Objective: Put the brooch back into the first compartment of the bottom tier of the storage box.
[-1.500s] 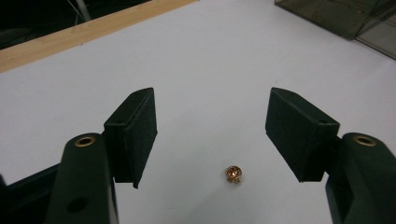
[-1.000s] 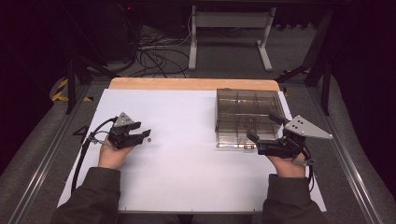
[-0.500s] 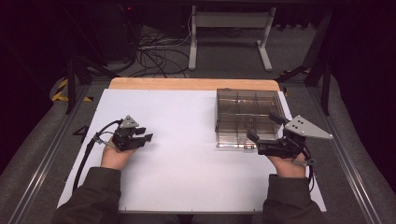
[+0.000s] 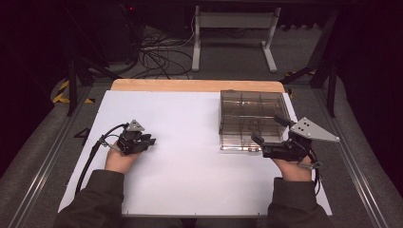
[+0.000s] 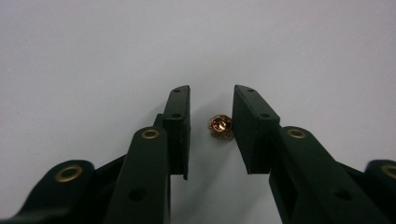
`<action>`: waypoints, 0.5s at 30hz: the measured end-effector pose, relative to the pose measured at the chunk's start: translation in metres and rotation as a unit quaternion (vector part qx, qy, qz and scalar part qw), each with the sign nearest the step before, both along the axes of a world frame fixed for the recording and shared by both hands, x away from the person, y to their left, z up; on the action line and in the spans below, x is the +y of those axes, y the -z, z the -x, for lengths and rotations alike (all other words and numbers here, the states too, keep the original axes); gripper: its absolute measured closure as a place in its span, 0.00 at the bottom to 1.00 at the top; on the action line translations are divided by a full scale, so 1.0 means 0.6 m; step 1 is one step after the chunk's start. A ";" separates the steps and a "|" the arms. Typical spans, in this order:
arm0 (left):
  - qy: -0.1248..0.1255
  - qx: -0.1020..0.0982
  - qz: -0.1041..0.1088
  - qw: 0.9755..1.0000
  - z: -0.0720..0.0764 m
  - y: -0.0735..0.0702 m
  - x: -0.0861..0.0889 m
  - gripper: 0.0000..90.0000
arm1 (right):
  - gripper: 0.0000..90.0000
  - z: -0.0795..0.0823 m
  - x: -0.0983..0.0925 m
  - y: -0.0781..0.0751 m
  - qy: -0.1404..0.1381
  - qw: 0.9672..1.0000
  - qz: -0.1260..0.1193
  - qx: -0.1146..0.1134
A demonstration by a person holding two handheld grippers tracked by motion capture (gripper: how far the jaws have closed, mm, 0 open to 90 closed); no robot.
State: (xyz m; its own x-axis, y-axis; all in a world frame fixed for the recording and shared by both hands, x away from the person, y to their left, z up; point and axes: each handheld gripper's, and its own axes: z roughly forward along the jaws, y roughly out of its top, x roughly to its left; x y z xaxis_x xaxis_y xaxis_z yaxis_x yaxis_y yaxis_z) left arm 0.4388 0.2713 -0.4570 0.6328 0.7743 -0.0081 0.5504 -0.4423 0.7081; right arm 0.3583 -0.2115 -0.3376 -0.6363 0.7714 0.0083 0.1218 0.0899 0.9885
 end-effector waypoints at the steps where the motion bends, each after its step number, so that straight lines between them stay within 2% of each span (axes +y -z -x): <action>1: -0.001 -0.001 -0.002 1.000 0.000 0.000 -0.001 0.78 | 0.01 0.000 0.000 0.000 0.000 1.000 0.000 0.000; 7: -0.003 -0.008 -0.012 1.000 0.001 0.001 -0.002 0.86 | 0.01 0.001 0.000 -0.001 0.000 1.000 0.001 -0.001; 15: -0.003 -0.019 -0.023 1.000 0.004 0.001 -0.007 0.88 | 0.01 0.001 0.002 -0.001 -0.001 1.000 0.002 -0.002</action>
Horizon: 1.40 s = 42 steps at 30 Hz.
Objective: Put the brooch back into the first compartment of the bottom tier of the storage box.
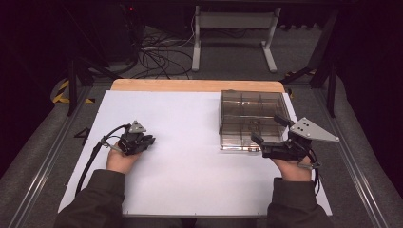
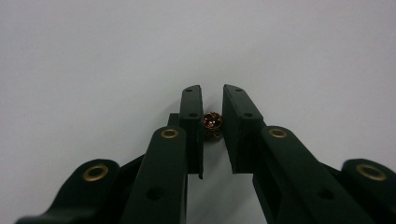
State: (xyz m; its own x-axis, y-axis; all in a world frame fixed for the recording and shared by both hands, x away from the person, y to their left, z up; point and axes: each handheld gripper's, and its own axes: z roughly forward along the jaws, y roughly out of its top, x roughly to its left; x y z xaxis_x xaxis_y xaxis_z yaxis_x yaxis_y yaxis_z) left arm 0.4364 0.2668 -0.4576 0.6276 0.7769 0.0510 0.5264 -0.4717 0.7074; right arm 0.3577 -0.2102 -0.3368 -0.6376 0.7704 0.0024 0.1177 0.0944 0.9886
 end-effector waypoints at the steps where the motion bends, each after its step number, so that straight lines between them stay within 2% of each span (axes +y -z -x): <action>1: -0.001 0.001 0.004 1.000 0.001 0.001 -0.002 0.88 | 0.01 0.000 0.000 0.000 0.000 1.000 0.000 0.000; 3: 0.001 -0.003 -0.001 1.000 0.001 0.000 -0.002 0.88 | 0.01 0.000 0.000 0.000 0.000 1.000 0.000 0.003; 25: 0.020 -0.051 0.015 0.998 0.034 -0.025 -0.035 0.88 | 0.01 -0.002 0.001 0.003 -0.001 1.000 0.001 0.005; 30: 0.029 -0.062 0.003 0.998 0.044 -0.032 -0.053 0.88 | 0.02 -0.001 0.000 0.002 -0.001 1.000 -0.001 0.004; 42: 0.061 -0.076 -0.004 0.995 0.057 -0.042 -0.101 0.88 | 0.02 0.000 -0.005 0.001 0.000 1.000 -0.005 0.003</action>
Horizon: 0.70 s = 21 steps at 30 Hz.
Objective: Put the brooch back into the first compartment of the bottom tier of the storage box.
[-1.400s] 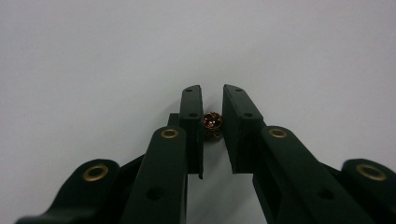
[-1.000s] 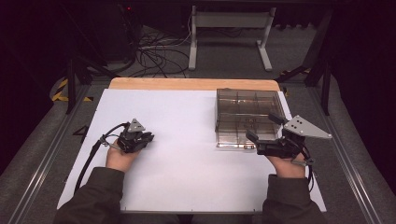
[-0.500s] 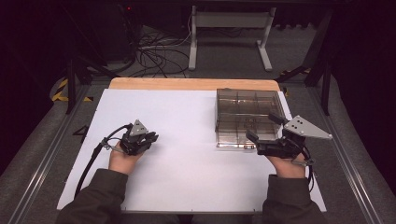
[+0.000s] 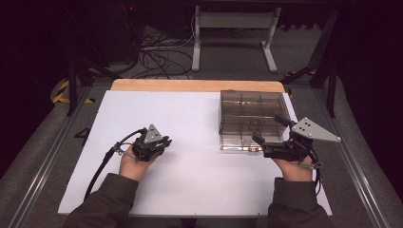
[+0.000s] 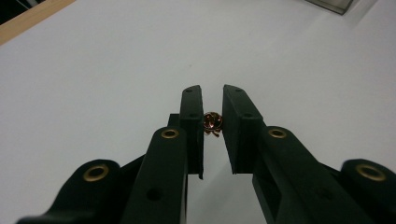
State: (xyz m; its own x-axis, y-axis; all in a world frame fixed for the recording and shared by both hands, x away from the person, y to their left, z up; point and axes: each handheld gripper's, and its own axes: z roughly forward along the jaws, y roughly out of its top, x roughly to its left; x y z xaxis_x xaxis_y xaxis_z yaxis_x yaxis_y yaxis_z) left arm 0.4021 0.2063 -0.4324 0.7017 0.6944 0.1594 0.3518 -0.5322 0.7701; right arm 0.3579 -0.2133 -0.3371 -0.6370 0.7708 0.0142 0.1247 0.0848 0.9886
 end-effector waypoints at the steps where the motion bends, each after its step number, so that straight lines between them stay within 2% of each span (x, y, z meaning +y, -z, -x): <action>1: 0.002 0.000 0.000 1.000 0.001 0.000 -0.005 0.88 | 0.02 0.000 0.000 0.000 0.000 1.000 -0.001 0.001; 9: 0.012 -0.003 0.009 1.000 0.000 -0.003 -0.029 0.88 | 0.02 0.000 -0.004 0.000 0.002 1.000 -0.006 0.002; 21: 0.030 -0.004 0.009 1.000 -0.004 -0.005 -0.065 0.88 | 0.02 0.000 -0.009 0.000 0.004 1.000 -0.008 0.000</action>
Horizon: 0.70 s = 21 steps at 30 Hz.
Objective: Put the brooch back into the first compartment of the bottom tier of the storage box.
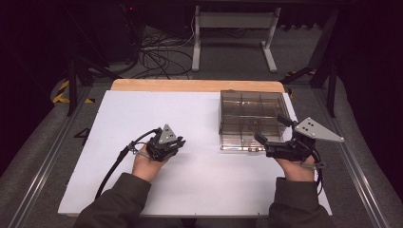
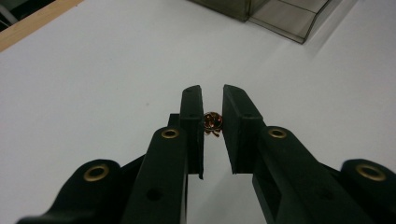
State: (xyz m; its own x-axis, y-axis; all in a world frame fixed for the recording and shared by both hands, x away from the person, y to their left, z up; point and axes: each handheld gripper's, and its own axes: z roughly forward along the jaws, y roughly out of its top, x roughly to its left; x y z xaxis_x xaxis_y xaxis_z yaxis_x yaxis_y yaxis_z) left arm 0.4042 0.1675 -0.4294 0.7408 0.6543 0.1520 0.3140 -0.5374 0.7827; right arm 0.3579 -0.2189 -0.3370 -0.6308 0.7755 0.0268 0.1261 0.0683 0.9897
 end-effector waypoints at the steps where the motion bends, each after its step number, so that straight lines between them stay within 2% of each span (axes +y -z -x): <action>1: 0.002 0.000 0.001 1.000 0.000 -0.001 -0.003 0.88 | 0.02 0.000 0.000 0.000 0.000 1.000 0.000 0.000; 21: 0.023 -0.007 0.017 1.000 -0.010 -0.016 -0.054 0.88 | 0.02 0.000 -0.002 -0.001 0.001 1.000 -0.002 0.000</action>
State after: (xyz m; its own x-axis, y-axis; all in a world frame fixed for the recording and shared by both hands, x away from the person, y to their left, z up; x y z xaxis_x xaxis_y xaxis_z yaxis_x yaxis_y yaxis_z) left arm 0.4103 0.1354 -0.4197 0.7688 0.6238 0.1408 0.2783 -0.5246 0.8045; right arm 0.3580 -0.2198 -0.3366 -0.6286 0.7772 0.0306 0.1269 0.0637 0.9899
